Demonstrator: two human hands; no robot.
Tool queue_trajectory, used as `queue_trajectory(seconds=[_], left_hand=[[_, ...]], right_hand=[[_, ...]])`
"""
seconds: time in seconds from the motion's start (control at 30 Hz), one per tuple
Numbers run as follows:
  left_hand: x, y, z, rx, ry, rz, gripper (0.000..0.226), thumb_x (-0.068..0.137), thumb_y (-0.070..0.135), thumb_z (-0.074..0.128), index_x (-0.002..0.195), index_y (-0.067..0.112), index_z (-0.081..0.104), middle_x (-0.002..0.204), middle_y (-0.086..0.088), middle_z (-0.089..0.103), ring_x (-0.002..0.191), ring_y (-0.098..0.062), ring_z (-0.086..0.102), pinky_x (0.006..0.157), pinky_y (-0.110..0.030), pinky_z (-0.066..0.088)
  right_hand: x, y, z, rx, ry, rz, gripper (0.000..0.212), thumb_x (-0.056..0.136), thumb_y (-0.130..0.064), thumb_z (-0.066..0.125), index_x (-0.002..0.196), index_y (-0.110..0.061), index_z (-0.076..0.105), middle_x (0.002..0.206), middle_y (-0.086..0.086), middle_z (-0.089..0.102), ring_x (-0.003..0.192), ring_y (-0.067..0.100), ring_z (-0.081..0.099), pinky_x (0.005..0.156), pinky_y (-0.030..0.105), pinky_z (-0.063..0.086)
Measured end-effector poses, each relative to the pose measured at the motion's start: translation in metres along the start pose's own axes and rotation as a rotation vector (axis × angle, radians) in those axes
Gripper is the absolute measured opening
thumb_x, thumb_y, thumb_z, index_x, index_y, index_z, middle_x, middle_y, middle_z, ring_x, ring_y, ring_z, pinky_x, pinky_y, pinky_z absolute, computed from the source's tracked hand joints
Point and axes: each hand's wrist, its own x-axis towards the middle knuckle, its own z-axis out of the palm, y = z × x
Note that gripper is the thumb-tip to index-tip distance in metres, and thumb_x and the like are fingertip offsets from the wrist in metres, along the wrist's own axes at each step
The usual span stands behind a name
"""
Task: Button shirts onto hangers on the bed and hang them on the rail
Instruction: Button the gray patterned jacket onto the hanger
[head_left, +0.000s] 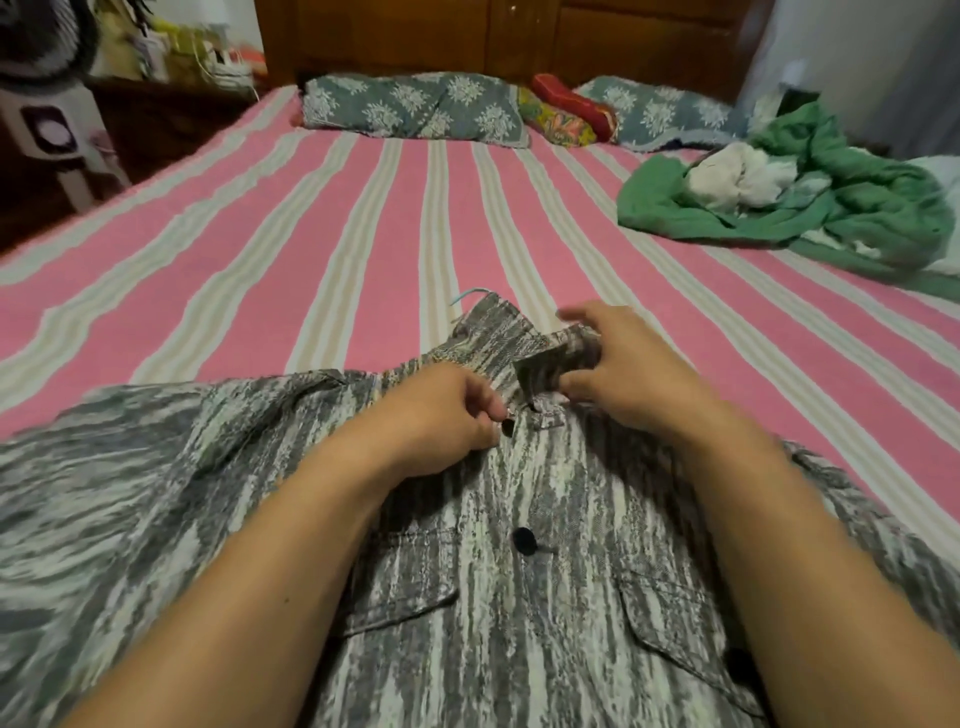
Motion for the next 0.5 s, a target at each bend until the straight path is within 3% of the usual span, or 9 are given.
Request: queue_trajectory(seconds=[0.03, 0.07, 0.13, 0.23, 0.37, 0.43, 0.5], left_hand=[[0.0, -0.001, 0.001, -0.016, -0.002, -0.007, 0.01, 0.094, 0.016, 0.069, 0.095, 0.025, 0.072, 0.087, 0.007, 0.074, 0.074, -0.005, 0.065, 0.064, -0.023, 0.044], [0.001, -0.002, 0.001, -0.029, -0.002, -0.013, 0.01, 0.094, 0.015, 0.07, 0.095, 0.025, 0.072, 0.086, 0.008, 0.075, 0.073, -0.004, 0.065, 0.064, -0.022, 0.044], [0.001, -0.002, 0.003, -0.031, 0.003, -0.013, 0.009, 0.092, 0.016, 0.073, 0.094, 0.025, 0.074, 0.082, 0.009, 0.074, 0.068, -0.001, 0.063, 0.061, -0.019, 0.043], [0.002, -0.001, 0.007, -0.018, 0.021, 0.014, 0.006, 0.088, 0.02, 0.079, 0.09, 0.025, 0.076, 0.081, 0.007, 0.075, 0.07, -0.005, 0.065, 0.062, -0.02, 0.045], [0.004, -0.003, 0.007, -0.005, 0.036, 0.042, 0.011, 0.09, 0.016, 0.074, 0.086, 0.026, 0.075, 0.078, 0.008, 0.075, 0.068, -0.003, 0.063, 0.061, -0.019, 0.045], [0.006, -0.006, 0.006, -0.053, 0.008, 0.018, 0.02, 0.09, 0.006, 0.07, 0.084, 0.025, 0.075, 0.076, 0.008, 0.075, 0.068, -0.005, 0.064, 0.069, -0.025, 0.051], [0.008, -0.008, 0.005, -0.104, -0.018, -0.014, 0.019, 0.088, 0.004, 0.072, 0.083, 0.022, 0.076, 0.074, 0.006, 0.075, 0.069, -0.01, 0.066, 0.076, -0.034, 0.057]], right_hand=[[-0.007, -0.009, -0.014, 0.081, 0.008, 0.061, 0.055, 0.087, -0.008, 0.075, 0.135, -0.021, 0.051, 0.121, 0.005, 0.057, 0.102, 0.025, 0.067, 0.088, 0.039, 0.057], [-0.016, -0.017, -0.026, 0.117, 0.045, 0.109, 0.042, 0.09, -0.011, 0.073, 0.127, -0.017, 0.054, 0.109, 0.006, 0.062, 0.088, 0.025, 0.072, 0.078, 0.041, 0.061], [-0.031, -0.032, -0.042, 0.061, 0.016, 0.158, 0.02, 0.093, -0.026, 0.072, 0.1, -0.011, 0.06, 0.084, 0.007, 0.069, 0.07, 0.023, 0.074, 0.068, 0.043, 0.063], [-0.04, -0.046, -0.031, -0.194, -0.24, 0.166, 0.043, 0.088, -0.053, 0.068, 0.083, -0.01, 0.067, 0.07, 0.002, 0.069, 0.061, 0.018, 0.066, 0.064, 0.035, 0.059], [-0.033, -0.047, 0.002, -0.472, -0.399, 0.082, 0.063, 0.082, -0.074, 0.062, 0.092, -0.013, 0.069, 0.084, 0.001, 0.068, 0.072, 0.015, 0.064, 0.064, 0.032, 0.051], [-0.032, -0.045, 0.013, -0.506, -0.443, 0.103, 0.08, 0.079, -0.078, 0.062, 0.118, -0.008, 0.061, 0.106, 0.004, 0.066, 0.087, 0.017, 0.064, 0.077, 0.035, 0.055], [-0.034, -0.047, 0.021, -0.53, -0.44, 0.144, 0.098, 0.077, -0.076, 0.064, 0.141, -0.006, 0.042, 0.13, 0.009, 0.059, 0.107, 0.024, 0.062, 0.091, 0.04, 0.054]])
